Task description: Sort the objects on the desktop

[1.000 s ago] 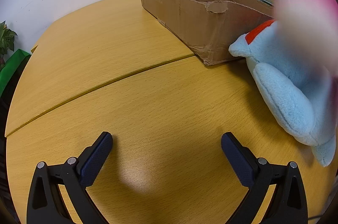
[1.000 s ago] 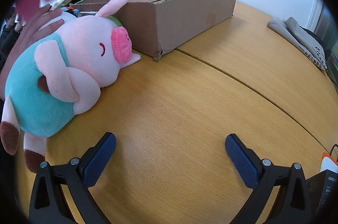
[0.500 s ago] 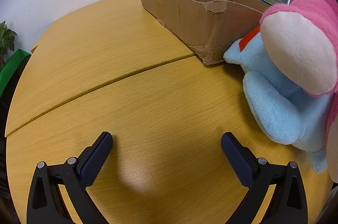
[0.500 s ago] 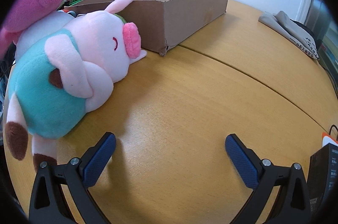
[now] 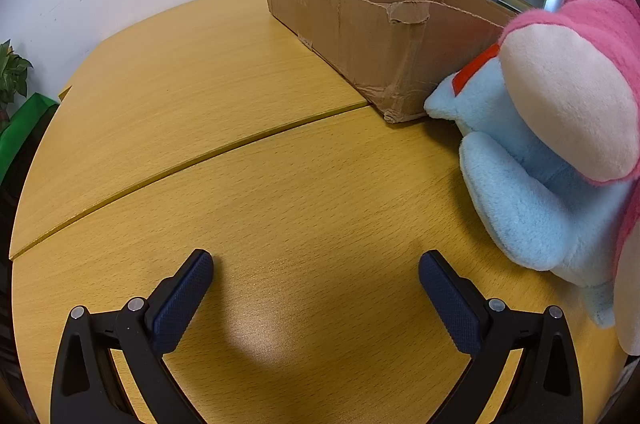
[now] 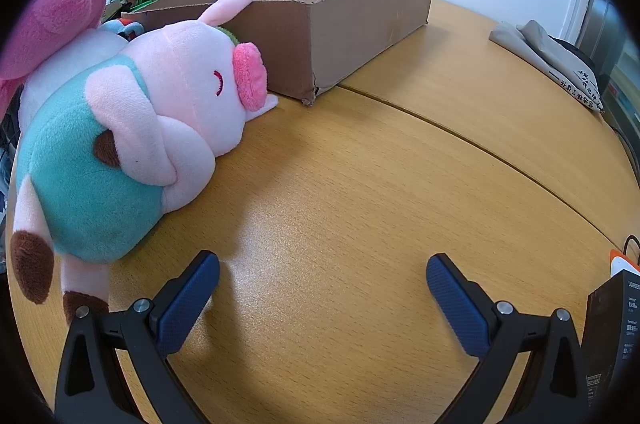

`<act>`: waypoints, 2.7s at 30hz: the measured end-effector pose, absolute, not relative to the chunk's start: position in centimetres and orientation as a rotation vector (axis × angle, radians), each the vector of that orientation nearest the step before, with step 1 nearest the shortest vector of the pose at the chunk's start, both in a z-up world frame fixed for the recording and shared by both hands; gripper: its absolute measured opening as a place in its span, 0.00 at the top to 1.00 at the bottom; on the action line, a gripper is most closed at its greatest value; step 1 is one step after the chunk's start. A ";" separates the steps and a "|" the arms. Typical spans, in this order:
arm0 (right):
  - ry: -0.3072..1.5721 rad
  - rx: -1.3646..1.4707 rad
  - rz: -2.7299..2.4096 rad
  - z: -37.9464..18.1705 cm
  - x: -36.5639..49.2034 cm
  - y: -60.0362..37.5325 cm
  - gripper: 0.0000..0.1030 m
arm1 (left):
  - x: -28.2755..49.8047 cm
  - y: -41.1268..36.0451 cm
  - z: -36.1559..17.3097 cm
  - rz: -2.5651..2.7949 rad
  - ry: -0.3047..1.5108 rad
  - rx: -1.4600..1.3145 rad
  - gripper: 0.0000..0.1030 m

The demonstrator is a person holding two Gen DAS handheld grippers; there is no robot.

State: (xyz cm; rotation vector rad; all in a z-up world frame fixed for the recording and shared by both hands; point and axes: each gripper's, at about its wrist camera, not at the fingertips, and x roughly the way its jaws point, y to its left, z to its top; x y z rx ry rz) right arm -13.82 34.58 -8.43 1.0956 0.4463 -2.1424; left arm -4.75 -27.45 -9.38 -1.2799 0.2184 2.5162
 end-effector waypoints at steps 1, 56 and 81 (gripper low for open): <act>0.446 1.096 -2.142 -8.4 -13.8 34.6 0.00 | -4.7 -27.5 -9.4 2.516 0.218 -1.280 0.00; -0.006 0.799 -2.720 4.7 9.7 22.1 0.00 | 16.6 -2.3 1.0 2.885 -0.228 -1.018 0.00; 0.123 0.969 -2.738 0.6 5.5 20.7 0.01 | 11.5 -0.1 -0.1 2.920 -0.126 -0.990 0.00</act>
